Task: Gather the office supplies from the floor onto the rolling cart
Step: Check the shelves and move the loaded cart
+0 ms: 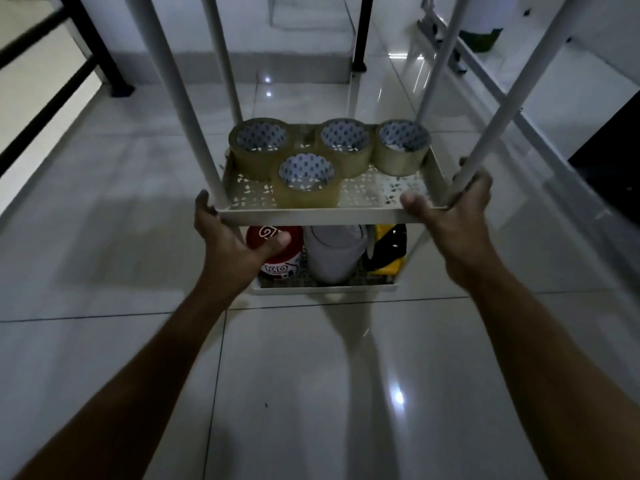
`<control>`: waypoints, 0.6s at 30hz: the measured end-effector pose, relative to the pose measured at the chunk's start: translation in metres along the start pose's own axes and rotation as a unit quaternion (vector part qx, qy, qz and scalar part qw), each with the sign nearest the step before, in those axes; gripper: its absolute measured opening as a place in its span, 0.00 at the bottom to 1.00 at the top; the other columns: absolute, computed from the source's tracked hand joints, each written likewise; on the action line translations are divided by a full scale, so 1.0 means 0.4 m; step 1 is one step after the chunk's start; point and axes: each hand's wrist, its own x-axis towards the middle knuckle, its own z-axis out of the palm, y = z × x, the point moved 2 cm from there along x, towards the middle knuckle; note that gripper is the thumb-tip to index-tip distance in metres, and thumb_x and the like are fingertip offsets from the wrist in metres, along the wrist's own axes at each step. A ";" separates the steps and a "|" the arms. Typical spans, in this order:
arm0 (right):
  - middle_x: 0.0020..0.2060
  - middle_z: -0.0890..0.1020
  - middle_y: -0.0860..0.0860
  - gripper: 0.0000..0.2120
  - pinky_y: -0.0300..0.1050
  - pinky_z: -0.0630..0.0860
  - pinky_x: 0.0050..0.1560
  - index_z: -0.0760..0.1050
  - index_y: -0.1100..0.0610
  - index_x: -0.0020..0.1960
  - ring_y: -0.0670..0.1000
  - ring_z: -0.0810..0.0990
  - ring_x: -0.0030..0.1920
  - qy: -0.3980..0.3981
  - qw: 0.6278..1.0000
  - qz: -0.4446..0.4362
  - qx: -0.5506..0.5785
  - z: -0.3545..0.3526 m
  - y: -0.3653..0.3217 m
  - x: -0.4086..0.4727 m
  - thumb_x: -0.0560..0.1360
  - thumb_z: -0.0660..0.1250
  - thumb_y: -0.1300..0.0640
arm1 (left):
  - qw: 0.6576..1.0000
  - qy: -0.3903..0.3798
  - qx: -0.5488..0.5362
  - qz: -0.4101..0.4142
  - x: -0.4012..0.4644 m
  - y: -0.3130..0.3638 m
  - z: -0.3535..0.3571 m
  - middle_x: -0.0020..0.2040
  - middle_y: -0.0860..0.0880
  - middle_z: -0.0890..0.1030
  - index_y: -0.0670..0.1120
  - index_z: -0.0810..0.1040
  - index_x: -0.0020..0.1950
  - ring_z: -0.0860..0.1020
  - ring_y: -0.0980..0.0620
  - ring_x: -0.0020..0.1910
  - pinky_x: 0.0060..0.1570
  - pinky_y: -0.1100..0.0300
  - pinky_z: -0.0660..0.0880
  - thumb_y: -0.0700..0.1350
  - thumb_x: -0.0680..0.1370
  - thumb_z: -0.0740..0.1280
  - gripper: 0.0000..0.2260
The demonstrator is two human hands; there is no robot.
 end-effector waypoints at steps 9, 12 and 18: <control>0.38 0.74 0.49 0.13 0.43 0.74 0.42 0.65 0.53 0.43 0.44 0.75 0.39 0.045 0.995 0.085 0.027 0.070 0.228 -0.022 0.76 0.69 0.53 | 0.995 -0.029 -0.005 -0.091 -0.006 -0.154 0.037 0.57 0.48 0.78 0.44 0.68 0.58 0.78 0.53 0.57 0.52 0.52 0.79 0.46 0.71 0.75 0.22; 0.31 0.75 0.48 0.16 0.36 0.73 0.37 0.66 0.54 0.35 0.42 0.75 0.34 0.068 0.991 0.102 0.058 0.076 0.249 0.004 0.75 0.70 0.54 | 0.991 0.023 -0.055 -0.117 0.012 -0.156 0.053 0.44 0.48 0.83 0.46 0.76 0.42 0.82 0.51 0.49 0.45 0.57 0.80 0.39 0.75 0.69 0.04; 0.18 0.64 0.42 0.19 0.37 0.65 0.27 0.58 0.55 0.28 0.43 0.67 0.24 0.061 0.986 0.140 0.064 0.073 0.256 0.049 0.64 0.64 0.73 | 0.985 0.060 -0.080 -0.139 0.047 -0.164 0.068 0.20 0.55 0.74 0.41 0.70 0.29 0.75 0.59 0.22 0.24 0.70 0.70 0.27 0.69 0.64 0.13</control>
